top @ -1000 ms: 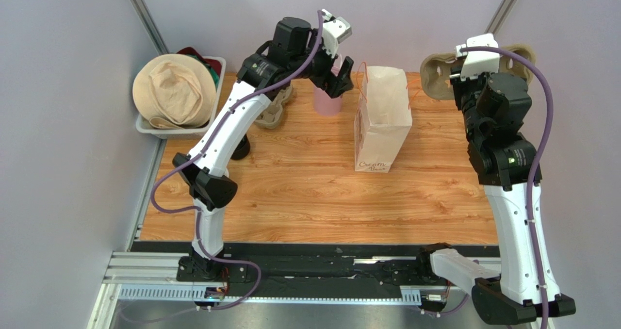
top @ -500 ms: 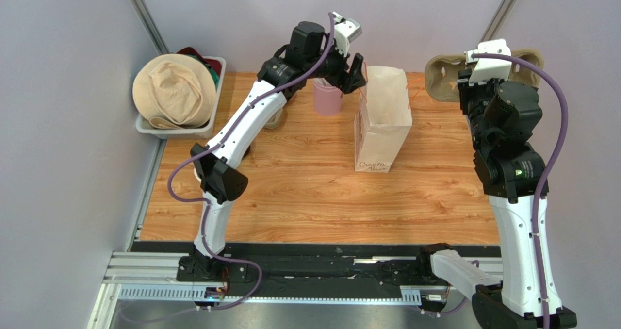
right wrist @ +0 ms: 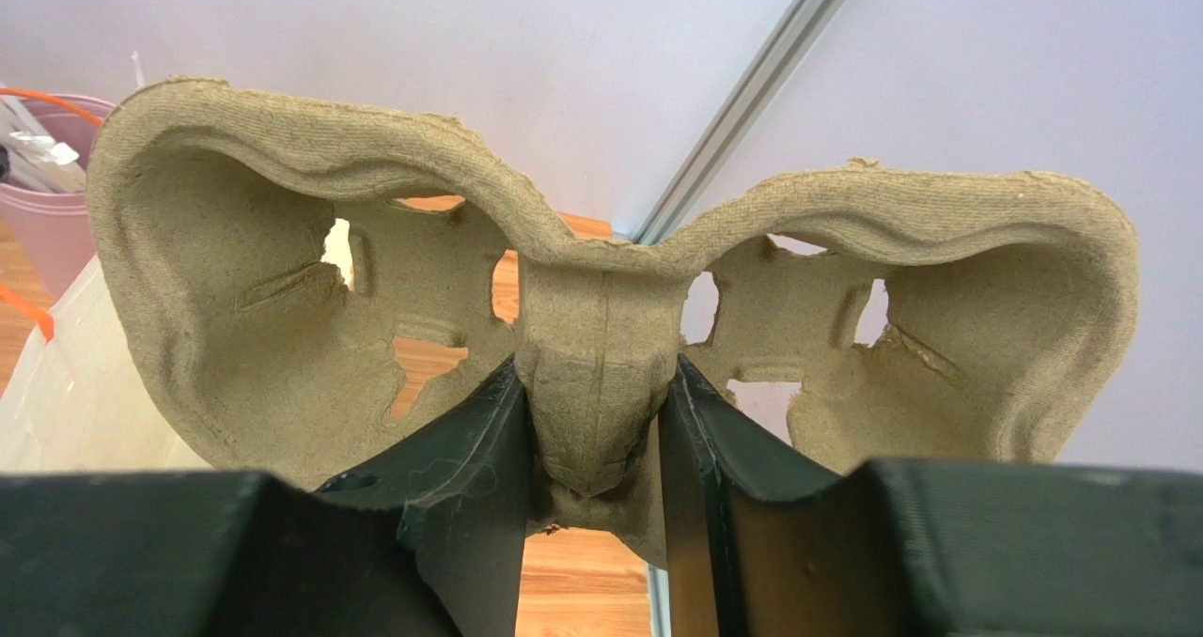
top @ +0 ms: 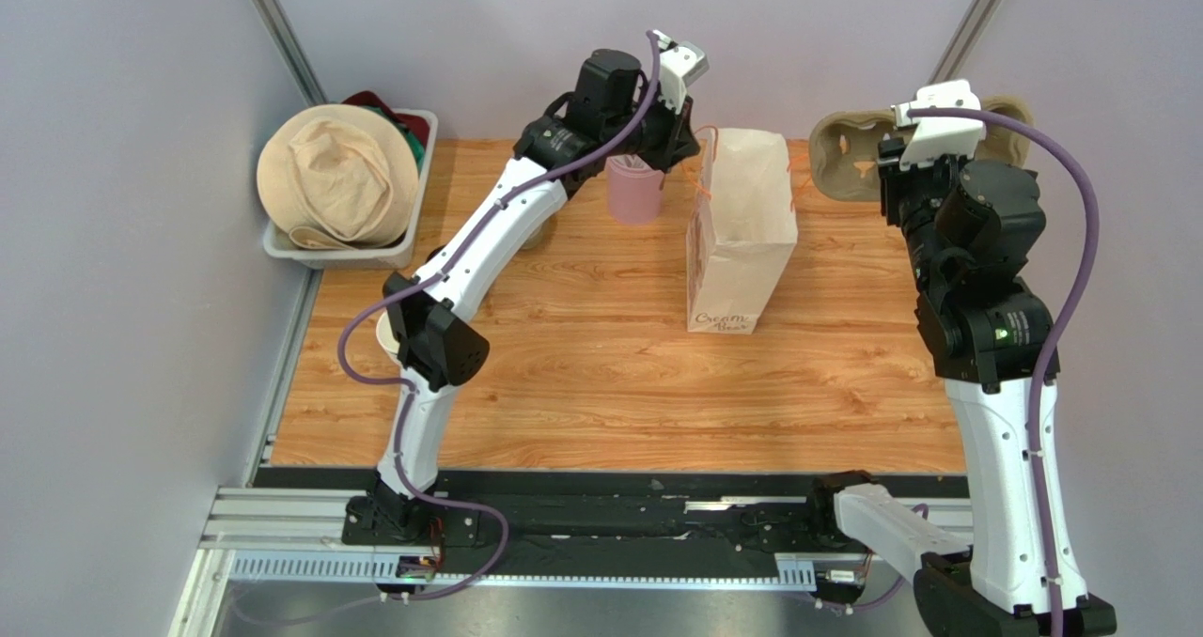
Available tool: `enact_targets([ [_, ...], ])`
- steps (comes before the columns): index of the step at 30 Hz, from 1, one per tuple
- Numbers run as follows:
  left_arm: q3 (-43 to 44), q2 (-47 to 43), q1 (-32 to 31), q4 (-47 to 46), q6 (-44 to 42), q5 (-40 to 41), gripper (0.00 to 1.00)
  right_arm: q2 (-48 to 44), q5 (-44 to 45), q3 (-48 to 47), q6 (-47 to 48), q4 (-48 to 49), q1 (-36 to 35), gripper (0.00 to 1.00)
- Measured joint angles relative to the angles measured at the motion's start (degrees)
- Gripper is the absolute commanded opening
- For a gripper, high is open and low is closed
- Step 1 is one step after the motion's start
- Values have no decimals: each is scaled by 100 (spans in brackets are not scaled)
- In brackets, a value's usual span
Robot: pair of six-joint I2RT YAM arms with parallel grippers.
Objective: Pack the takeout coffee
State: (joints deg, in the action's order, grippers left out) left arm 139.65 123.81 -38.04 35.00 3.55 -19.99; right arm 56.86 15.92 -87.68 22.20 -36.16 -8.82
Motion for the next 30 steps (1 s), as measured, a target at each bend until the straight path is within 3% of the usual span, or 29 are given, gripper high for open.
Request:
enact_targets([
  [10,-546,-258,-68,92,-2,-168,4,284,-444,-164,-190,-111,0,34],
  [30,-1445,-1919,-184,356,28,-1176,4,691,-1025,-1196,-378,-424,-17,34],
])
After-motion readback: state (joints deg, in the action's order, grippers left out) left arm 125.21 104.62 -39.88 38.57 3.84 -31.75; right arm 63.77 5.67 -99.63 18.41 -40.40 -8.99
